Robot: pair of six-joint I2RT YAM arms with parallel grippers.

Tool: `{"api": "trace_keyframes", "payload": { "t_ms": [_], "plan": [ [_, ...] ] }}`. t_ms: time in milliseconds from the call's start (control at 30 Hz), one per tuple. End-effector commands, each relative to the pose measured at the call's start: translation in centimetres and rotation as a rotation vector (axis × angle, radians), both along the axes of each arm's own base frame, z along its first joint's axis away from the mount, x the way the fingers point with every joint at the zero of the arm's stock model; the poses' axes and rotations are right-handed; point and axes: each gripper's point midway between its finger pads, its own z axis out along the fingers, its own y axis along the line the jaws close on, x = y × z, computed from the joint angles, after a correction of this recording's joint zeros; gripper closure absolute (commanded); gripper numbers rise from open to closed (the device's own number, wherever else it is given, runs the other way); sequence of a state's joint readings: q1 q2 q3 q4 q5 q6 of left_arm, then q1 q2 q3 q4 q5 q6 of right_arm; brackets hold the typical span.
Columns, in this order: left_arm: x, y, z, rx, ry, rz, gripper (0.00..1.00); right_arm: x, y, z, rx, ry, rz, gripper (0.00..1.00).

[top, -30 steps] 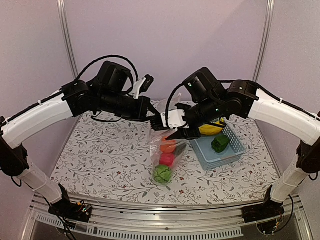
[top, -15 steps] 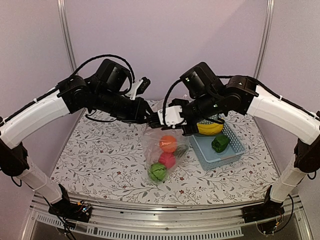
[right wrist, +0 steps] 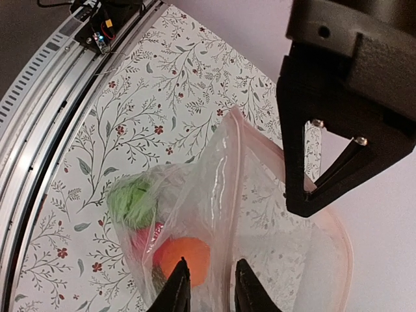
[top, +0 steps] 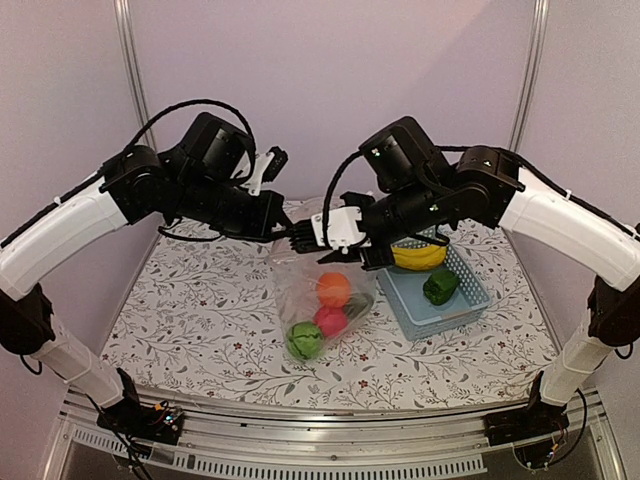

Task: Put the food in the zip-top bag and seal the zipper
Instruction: Adjust the zipper food storage bag at the center of the board, then pick up the fake vegetable from the bin.

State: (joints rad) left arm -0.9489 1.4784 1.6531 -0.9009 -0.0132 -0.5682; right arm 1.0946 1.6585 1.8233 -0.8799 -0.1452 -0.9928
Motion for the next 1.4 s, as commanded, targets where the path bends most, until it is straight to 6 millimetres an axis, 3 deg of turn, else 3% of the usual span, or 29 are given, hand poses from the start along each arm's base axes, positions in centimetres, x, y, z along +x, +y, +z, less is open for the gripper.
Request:
{"api": "trace_keyframes", "payload": {
  "t_ms": [0, 133, 200, 267, 367, 567, 733, 933, 1133, 1367],
  "plan": [
    [0.2, 0.4, 3.0, -0.039, -0.110, 0.003, 1.00, -0.6, -0.1, 2.3, 0.054, 0.033, -0.022, 0.70],
    [0.9, 1.0, 3.3, -0.020, -0.148, 0.039, 1.00, 0.7, -1.9, 6.3, 0.154, 0.059, -0.063, 0.63],
    [1.1, 1.3, 3.4, -0.019, -0.161, 0.052, 1.00, 1.9, -3.6, 8.6, 0.228, 0.095, -0.084, 0.55],
    [1.1, 1.5, 3.6, -0.027, -0.175, 0.059, 1.00, 3.6, -5.7, 9.8, 0.286, 0.150, -0.129, 0.49],
    [0.9, 1.8, 3.3, -0.029, -0.185, 0.057, 1.00, 6.5, -9.2, 9.9, 0.355, 0.227, -0.232, 0.42],
    [0.9, 2.2, 2.6, -0.030, -0.201, 0.064, 1.00, 10.1, -15.2, 6.7, 0.482, 0.379, -0.411, 0.37],
    [0.9, 2.2, 2.2, -0.029, -0.212, 0.054, 1.00, 12.5, -18.6, 0.2, 0.515, 0.449, -0.583, 0.34],
    [0.9, 2.5, 1.6, -0.006, -0.209, 0.060, 1.00, 14.9, -22.0, -4.7, 0.519, 0.521, -0.736, 0.30],
    [0.7, 2.9, 0.9, 0.018, -0.193, 0.063, 1.00, 15.3, -22.6, -8.0, 0.526, 0.600, -0.740, 0.28],
    [0.5, 4.6, 0.7, 0.040, -0.204, 0.100, 1.00, 15.2, -23.4, -9.8, 0.512, 0.560, -0.774, 0.26]
  ]
}}
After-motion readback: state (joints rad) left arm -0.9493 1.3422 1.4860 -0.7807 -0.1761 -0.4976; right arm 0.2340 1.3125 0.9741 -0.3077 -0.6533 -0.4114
